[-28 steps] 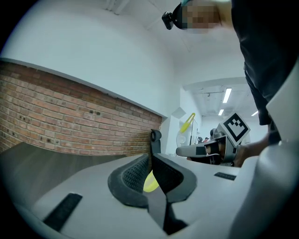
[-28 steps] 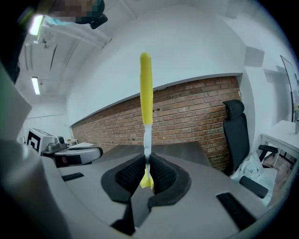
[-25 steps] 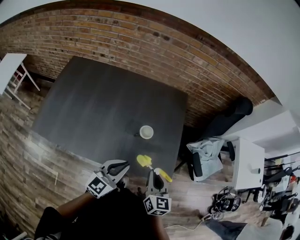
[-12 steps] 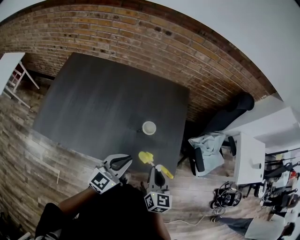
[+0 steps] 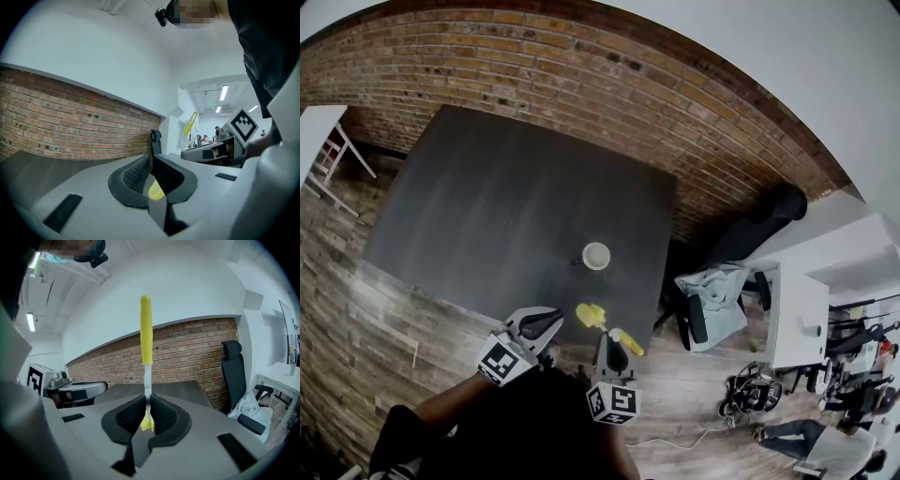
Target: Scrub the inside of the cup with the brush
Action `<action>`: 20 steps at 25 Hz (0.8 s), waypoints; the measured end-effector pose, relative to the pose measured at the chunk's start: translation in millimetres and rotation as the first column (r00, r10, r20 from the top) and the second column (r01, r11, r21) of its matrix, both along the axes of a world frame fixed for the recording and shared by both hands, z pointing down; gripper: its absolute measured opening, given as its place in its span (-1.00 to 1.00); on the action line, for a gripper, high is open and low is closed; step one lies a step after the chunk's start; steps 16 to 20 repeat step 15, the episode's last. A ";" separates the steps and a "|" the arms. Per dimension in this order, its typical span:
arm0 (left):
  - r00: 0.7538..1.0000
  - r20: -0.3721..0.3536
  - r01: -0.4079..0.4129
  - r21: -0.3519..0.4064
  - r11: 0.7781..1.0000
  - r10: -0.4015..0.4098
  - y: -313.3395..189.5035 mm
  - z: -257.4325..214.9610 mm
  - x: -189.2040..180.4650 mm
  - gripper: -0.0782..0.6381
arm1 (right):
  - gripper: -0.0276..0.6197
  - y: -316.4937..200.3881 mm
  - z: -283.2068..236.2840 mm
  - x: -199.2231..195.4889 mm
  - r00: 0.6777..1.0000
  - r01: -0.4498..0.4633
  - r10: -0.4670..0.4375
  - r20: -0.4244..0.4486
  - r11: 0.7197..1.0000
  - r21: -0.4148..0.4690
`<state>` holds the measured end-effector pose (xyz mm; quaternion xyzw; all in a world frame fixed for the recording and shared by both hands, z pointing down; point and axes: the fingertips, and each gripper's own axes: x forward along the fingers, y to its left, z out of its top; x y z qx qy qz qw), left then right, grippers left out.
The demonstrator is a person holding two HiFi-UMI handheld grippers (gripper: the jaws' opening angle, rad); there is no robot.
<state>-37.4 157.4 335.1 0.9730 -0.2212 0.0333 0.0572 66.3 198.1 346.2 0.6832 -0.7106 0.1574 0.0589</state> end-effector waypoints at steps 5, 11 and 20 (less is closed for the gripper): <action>1.000 0.003 0.002 0.002 1.000 -0.002 -3.4 2.4 0.1 -0.64 | -0.76 -2.7 0.3 0.6 1.000 -0.001 0.001 -0.003 1.000 0.000; 1.000 0.000 -0.004 -0.002 1.000 0.004 -3.7 3.7 2.3 -0.63 | -0.76 -4.5 -0.1 2.1 1.000 -0.003 0.003 -0.007 1.000 0.005; 1.000 0.008 -0.009 -0.009 1.000 0.009 -7.3 5.5 4.5 -0.63 | -0.76 -8.3 -1.5 4.3 1.000 -0.002 0.002 -0.010 1.000 0.004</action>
